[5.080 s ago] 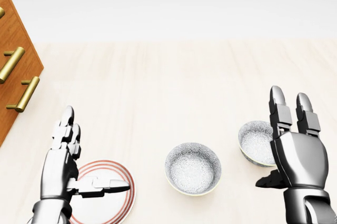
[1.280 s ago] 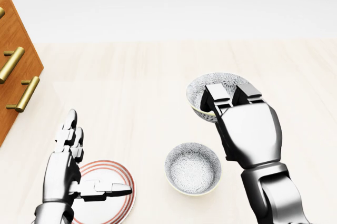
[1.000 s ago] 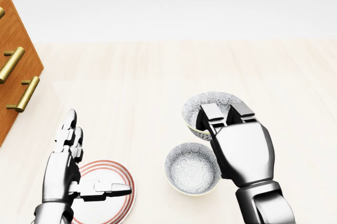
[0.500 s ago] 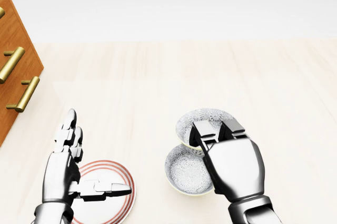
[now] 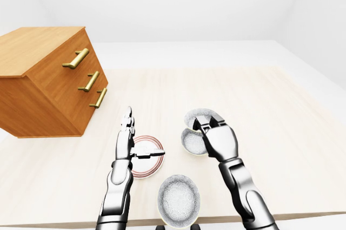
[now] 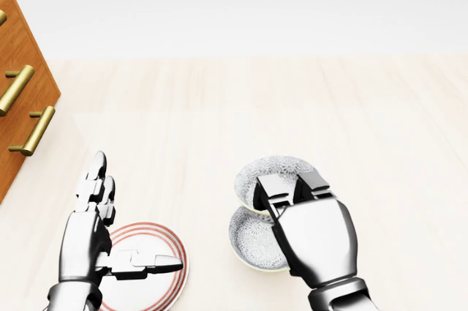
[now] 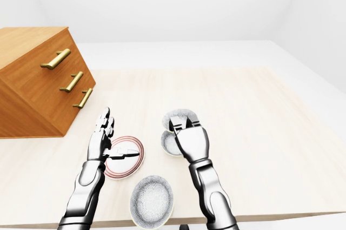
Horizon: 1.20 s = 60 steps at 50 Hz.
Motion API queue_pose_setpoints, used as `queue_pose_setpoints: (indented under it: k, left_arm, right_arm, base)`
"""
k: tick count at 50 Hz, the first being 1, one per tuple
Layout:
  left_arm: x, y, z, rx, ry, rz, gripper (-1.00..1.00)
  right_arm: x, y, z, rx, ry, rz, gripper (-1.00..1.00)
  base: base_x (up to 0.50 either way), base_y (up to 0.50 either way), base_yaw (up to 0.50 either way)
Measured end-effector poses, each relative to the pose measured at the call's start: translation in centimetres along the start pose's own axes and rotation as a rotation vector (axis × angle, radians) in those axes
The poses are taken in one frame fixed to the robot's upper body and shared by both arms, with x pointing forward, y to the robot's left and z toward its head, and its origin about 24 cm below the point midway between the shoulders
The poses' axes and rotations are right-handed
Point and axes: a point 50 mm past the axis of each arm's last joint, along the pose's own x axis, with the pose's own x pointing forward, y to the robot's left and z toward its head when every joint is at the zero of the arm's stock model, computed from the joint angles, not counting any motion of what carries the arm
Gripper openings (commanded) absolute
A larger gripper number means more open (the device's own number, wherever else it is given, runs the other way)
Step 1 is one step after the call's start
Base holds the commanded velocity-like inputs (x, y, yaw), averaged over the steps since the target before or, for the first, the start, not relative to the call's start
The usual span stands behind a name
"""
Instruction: Stack the bowl at the front on the bowl in the middle.
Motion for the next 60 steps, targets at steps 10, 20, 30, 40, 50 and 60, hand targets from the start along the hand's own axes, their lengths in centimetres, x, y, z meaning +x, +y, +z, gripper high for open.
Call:
queue_pose_setpoints:
  k: [10,20,30,40,50,60]
  left_arm:
    - [0.0,0.0,-0.1,0.000,0.001,-0.001,1.00]
    - [0.0,0.0,-0.1,0.000,0.001,0.000,1.00]
    - [0.0,0.0,-0.2,0.000,0.001,0.000,1.00]
    - [0.0,0.0,-0.1,0.000,0.000,0.001,1.00]
    - [0.1,0.0,0.0,0.000,-0.001,0.002,1.00]
    - [0.0,0.0,0.0,0.001,-0.002,0.002,1.00]
  right_arm:
    - [-0.4,0.4,-0.3,0.006,0.012,0.012,-1.00]
    - [-0.7,0.4,-0.9,0.011,0.035,0.009,-1.00]
    - [-0.8,-0.1,-1.0,0.017,0.043,-0.003,-1.00]
    - [-1.0,-0.5,-0.7,0.019,0.034,-0.007,-1.00]
    - [-1.3,-0.6,-0.4,0.032,0.030,-0.003,-1.00]
    - [-1.8,-0.3,0.0,0.048,0.024,0.018,-1.00]
  base:
    - [0.00,0.00,0.00]
    - [0.00,0.00,0.00]
    - [0.00,0.00,0.00]
    - [0.00,0.00,0.00]
    - [0.00,0.00,0.00]
    - [0.00,0.00,0.00]
